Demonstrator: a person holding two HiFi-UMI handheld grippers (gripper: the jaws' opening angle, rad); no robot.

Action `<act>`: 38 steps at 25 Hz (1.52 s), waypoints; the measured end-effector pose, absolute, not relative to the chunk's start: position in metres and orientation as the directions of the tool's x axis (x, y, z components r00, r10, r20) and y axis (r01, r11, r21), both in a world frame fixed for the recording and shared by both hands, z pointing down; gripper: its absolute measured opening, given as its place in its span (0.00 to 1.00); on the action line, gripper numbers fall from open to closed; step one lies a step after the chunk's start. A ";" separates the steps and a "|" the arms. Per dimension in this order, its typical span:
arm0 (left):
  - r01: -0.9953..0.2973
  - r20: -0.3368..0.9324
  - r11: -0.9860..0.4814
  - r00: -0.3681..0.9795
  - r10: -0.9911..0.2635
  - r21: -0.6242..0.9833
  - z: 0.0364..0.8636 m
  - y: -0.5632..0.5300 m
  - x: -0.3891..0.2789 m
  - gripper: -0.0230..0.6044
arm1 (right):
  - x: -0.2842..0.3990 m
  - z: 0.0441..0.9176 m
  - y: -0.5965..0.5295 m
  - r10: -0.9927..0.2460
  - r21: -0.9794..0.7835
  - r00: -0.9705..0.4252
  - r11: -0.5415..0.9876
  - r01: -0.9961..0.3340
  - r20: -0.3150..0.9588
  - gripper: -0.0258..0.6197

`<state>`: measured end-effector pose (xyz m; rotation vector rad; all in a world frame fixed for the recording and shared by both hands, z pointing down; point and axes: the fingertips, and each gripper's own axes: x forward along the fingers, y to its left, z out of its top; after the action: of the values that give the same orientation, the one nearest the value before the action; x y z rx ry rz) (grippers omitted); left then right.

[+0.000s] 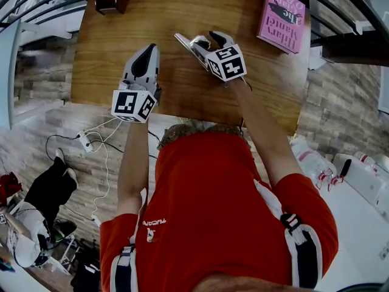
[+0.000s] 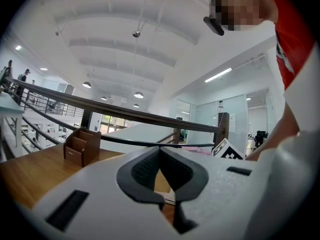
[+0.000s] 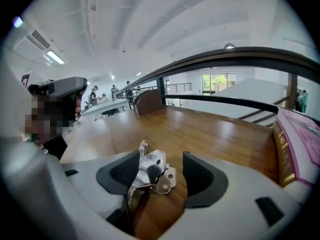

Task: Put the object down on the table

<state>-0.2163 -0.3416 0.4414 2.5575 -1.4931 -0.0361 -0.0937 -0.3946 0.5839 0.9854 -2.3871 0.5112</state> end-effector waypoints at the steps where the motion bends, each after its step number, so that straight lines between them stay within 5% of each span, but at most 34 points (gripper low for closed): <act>1: -0.861 0.069 -0.480 0.496 -0.866 0.167 0.441 -0.342 -0.215 0.05 | -0.092 0.583 -0.395 -0.543 -0.149 -0.613 0.666 -0.731 0.574 0.46; 9: -0.857 0.066 -0.491 0.505 -0.861 0.154 0.437 -0.339 -0.204 0.05 | -0.086 0.528 -0.395 -0.599 -0.154 -0.680 0.692 -0.705 0.423 0.45; 16: -0.854 0.032 -0.503 0.511 -0.859 0.132 0.411 -0.330 -0.199 0.05 | -0.093 0.438 -0.379 -0.613 -0.117 -0.766 0.761 -0.638 0.193 0.24; 23: -0.851 -0.043 -0.516 0.514 -0.857 0.100 0.363 -0.315 -0.195 0.05 | -0.102 0.368 -0.345 -0.596 -0.064 -0.802 0.800 -0.597 0.026 0.15; 38: -0.822 -0.123 -0.568 0.561 -0.818 0.030 0.315 -0.279 -0.181 0.05 | -0.096 0.312 -0.289 -0.569 -0.076 -0.809 0.822 -0.565 -0.146 0.08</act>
<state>-0.1813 -0.2786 0.3148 2.8030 -1.4730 -0.1956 -0.0962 -0.2887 0.3118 0.9885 -3.1525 0.0481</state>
